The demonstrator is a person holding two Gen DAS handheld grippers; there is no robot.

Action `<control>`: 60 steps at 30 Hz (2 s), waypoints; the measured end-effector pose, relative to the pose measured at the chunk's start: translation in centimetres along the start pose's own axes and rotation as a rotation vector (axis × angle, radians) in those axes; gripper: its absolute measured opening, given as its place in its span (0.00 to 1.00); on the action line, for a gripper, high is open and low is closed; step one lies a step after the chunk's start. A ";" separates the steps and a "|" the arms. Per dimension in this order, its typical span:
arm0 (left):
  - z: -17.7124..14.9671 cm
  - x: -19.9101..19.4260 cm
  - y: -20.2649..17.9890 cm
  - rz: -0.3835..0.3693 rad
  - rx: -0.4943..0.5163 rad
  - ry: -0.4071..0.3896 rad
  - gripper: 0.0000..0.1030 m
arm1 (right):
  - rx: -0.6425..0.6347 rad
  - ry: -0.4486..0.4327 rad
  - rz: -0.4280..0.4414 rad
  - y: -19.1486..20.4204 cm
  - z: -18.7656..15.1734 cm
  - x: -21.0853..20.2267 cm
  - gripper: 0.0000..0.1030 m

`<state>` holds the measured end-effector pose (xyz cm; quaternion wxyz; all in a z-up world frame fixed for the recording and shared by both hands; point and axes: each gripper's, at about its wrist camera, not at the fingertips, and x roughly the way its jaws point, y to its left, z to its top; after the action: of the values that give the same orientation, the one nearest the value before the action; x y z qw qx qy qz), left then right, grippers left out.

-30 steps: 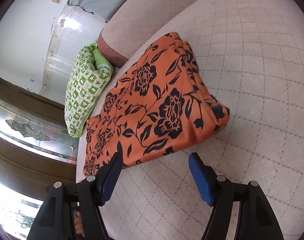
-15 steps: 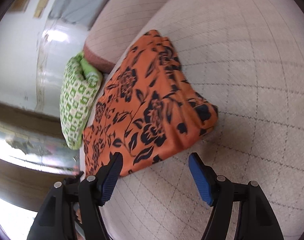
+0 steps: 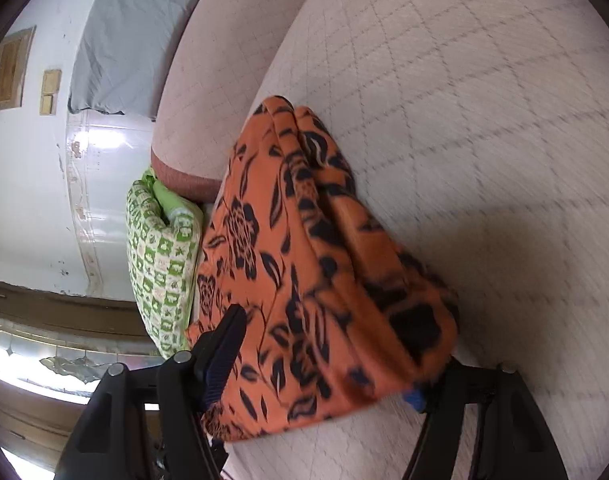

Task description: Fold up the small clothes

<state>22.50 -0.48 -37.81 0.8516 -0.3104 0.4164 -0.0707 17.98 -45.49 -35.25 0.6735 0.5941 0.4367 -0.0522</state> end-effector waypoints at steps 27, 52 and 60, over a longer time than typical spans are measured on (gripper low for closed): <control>-7.2 -8.3 3.8 0.041 0.089 0.098 0.36 | -0.243 0.051 -0.209 0.4 -3.5 -10.3 0.23; -6.3 -7.1 0.4 -0.037 0.289 0.037 0.26 | -0.387 0.264 -0.189 8.9 -9.9 6.7 0.11; -7.8 -10.5 -3.4 -0.143 0.455 -0.073 0.24 | -0.369 0.177 -0.066 6.2 -7.1 -3.1 0.14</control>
<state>10.34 -2.91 -32.44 0.9069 -0.1414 0.3357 -0.2116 15.99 -39.05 -27.98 0.7279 0.4484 0.5154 0.0590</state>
